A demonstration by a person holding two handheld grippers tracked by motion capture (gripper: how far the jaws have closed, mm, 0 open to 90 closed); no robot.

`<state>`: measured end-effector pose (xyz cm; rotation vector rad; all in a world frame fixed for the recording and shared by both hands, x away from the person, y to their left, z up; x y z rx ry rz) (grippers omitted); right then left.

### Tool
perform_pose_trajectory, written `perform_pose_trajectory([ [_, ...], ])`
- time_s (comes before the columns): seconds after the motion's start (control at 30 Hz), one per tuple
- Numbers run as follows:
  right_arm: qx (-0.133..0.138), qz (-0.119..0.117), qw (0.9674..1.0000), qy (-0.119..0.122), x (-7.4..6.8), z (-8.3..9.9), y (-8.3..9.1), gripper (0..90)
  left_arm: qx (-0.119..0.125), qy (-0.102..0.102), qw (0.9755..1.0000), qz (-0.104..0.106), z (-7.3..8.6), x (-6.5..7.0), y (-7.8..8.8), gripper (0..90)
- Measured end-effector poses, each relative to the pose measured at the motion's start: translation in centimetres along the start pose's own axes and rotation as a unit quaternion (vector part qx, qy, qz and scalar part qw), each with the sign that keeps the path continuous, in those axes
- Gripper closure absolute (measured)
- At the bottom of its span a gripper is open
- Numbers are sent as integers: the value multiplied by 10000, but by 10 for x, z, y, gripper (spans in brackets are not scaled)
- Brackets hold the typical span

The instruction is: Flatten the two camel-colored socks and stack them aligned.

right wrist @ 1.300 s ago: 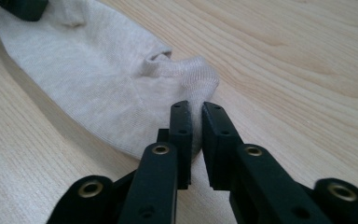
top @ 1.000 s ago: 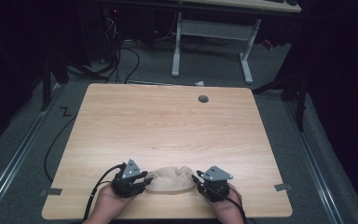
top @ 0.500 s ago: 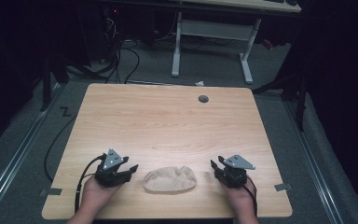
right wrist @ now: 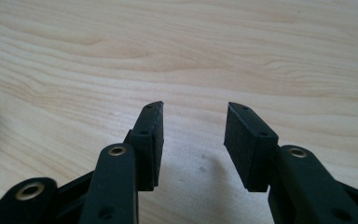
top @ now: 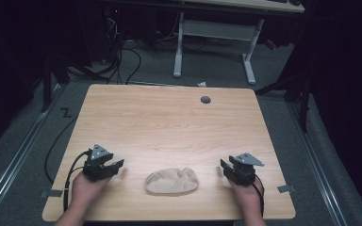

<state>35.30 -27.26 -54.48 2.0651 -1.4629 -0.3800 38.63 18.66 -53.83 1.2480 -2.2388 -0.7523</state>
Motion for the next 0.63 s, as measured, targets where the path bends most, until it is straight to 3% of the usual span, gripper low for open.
perform_pose_trajectory([
  [0.1, 37, -5, 9999, 93, -5, -1, 3, 573, 13, -109, 9999, -24, 0, 5, 3, 459],
  [0.4, 24, -70, 9999, 69, -5, 2, 5, 574, 45, 24, 9998, 183, -4, 9, -2, 455],
  [0.63, 22, -76, 9999, 121, -7, 1, 3, 574, -16, -126, 9997, 212, -2, 14, -1, 456],
])
Point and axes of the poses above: each handheld gripper's, and its own axes: y roughly backward along the jaws, z roughly out of its underside, x roughly to its right, the point moved 3 cm from there along -y, roughly forward along the jaws, and after that the axes turned 6 degrees about y, right-handed, at the moved point
